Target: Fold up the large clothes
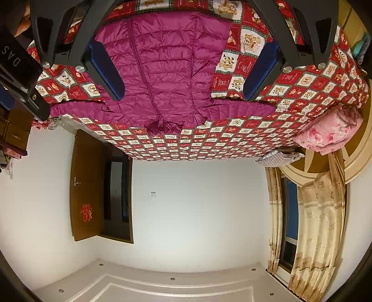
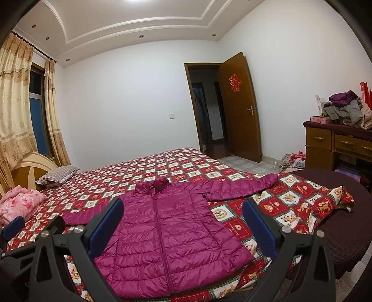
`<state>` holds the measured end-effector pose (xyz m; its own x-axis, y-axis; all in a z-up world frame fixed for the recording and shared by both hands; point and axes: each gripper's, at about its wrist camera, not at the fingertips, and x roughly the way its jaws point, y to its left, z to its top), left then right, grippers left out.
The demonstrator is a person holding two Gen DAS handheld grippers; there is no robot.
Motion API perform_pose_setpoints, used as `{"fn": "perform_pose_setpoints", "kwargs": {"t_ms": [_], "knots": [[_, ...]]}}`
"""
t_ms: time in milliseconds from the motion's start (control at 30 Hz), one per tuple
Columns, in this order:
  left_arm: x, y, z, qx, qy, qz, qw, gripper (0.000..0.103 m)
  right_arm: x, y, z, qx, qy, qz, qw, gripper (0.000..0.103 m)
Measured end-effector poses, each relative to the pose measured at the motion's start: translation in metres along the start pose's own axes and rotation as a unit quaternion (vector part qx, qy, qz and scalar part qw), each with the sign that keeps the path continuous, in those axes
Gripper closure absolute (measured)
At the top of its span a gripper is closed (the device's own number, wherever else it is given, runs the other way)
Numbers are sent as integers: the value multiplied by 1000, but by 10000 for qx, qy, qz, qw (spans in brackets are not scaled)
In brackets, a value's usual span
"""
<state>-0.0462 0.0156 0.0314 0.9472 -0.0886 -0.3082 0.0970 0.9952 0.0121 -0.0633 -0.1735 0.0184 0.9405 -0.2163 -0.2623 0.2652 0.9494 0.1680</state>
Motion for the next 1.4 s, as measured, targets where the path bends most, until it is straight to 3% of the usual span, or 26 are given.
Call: {"fn": "perform_pose_setpoints", "kwargs": {"t_ms": [1200, 1400], "knots": [[-2, 2, 1, -11, -72, 22, 10000, 1, -2, 1, -1, -12, 12, 11, 10000, 0], [15, 2, -4, -27, 188, -21, 9998, 1, 6, -3, -1, 70, 131, -13, 9999, 0]]}}
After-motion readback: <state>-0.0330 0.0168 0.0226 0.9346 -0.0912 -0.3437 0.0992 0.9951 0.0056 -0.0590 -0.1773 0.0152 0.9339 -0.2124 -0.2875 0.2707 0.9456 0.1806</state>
